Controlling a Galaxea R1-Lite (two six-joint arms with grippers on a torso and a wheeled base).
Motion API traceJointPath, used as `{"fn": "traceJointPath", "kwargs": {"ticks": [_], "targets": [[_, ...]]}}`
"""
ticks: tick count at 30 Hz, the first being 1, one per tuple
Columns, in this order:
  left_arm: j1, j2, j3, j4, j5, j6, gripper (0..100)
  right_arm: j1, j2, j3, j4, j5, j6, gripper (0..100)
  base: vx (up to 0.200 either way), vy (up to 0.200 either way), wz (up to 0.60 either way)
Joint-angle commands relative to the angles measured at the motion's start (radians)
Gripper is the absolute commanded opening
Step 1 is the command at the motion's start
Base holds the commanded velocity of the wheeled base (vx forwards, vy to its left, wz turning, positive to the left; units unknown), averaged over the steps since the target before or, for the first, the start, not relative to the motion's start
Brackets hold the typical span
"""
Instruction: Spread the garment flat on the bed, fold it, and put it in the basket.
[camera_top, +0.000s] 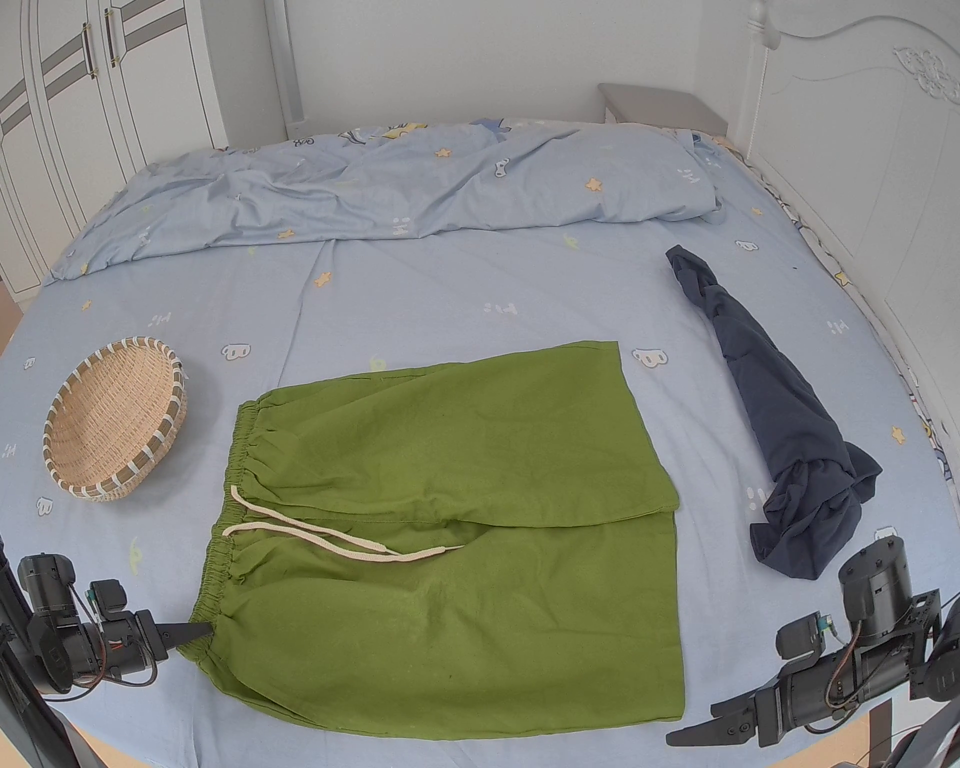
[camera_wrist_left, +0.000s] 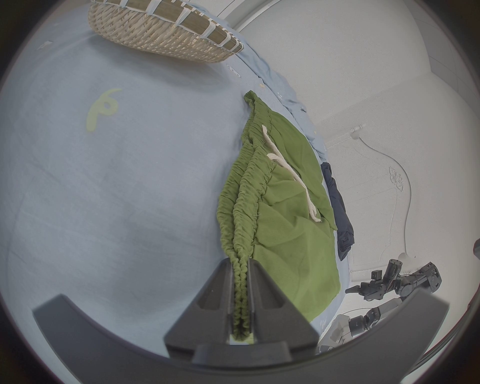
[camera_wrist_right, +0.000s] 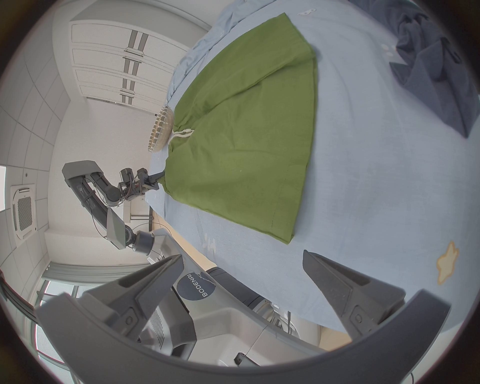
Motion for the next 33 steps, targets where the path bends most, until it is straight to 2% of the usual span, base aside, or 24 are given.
{"fn": "traceJointPath", "kwargs": {"ticks": [1, 12, 19, 28, 33], "targets": [[-0.004, -0.011, 0.018, 0.004, -0.001, 0.000, 0, 0.032, 0.169, 0.028, -0.099, 0.001, -0.014, 100, 0.000, 0.000, 0.00], [-0.007, -0.011, 0.018, 0.002, -0.001, 0.000, 0, 0.036, 0.420, 0.101, -0.418, 0.004, -0.016, 100, 0.000, 0.000, 0.00], [-0.015, -0.008, 0.018, 0.001, -0.001, 0.000, 0, 0.044, 0.483, 0.161, -0.624, 0.003, 0.001, 100, 0.000, 0.000, 0.00], [-0.016, -0.007, 0.018, 0.001, -0.001, 0.002, 0, 0.033, 0.489, 0.161, -0.651, 0.003, 0.006, 100, 0.000, 0.000, 0.00], [-0.016, -0.005, 0.018, 0.001, -0.001, 0.002, 0, 0.022, 0.482, 0.163, -0.648, 0.003, 0.038, 100, 0.000, 0.000, 0.00]]}}
